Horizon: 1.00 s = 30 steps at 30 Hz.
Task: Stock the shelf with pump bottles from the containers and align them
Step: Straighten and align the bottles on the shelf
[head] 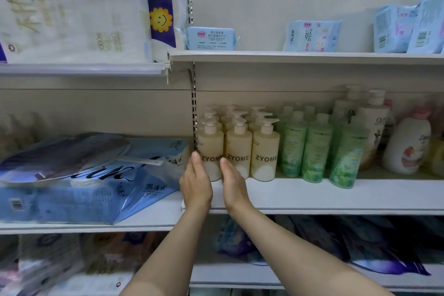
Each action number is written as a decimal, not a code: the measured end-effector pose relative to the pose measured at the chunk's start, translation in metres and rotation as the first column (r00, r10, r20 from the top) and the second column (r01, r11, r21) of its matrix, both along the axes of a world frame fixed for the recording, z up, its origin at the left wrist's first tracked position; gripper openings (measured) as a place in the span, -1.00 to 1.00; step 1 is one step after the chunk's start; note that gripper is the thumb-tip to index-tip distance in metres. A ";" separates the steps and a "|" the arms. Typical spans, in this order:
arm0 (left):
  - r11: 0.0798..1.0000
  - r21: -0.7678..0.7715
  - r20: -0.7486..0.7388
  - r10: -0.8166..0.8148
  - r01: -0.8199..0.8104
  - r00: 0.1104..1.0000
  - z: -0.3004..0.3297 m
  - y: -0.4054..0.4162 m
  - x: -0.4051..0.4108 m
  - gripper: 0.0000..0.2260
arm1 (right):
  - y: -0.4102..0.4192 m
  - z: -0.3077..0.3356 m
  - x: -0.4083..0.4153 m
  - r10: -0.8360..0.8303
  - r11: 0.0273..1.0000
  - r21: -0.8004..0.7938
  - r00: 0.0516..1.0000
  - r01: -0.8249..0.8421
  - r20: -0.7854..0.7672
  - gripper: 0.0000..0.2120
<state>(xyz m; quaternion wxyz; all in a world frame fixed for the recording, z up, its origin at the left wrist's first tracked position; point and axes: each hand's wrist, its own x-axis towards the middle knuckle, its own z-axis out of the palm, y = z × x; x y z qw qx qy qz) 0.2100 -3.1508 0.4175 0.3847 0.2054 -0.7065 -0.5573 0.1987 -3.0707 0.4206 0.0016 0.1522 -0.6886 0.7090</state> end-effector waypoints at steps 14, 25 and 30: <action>0.999 0.016 0.031 -0.033 0.032 0.999 0.004 0.001 0.001 -0.41 | -0.001 0.001 -0.001 -0.021 1.000 0.005 1.000 0.021 0.007 -0.56; 0.996 0.015 0.044 -0.089 0.089 0.995 0.005 -0.001 0.003 -0.43 | -0.001 -0.002 0.004 -0.022 0.998 0.049 0.997 0.026 -0.070 -0.50; 0.995 0.019 0.042 -0.100 0.099 0.994 0.002 -0.002 0.000 -0.43 | -0.001 -0.002 0.001 -0.027 0.997 0.076 0.999 0.030 -0.047 -0.46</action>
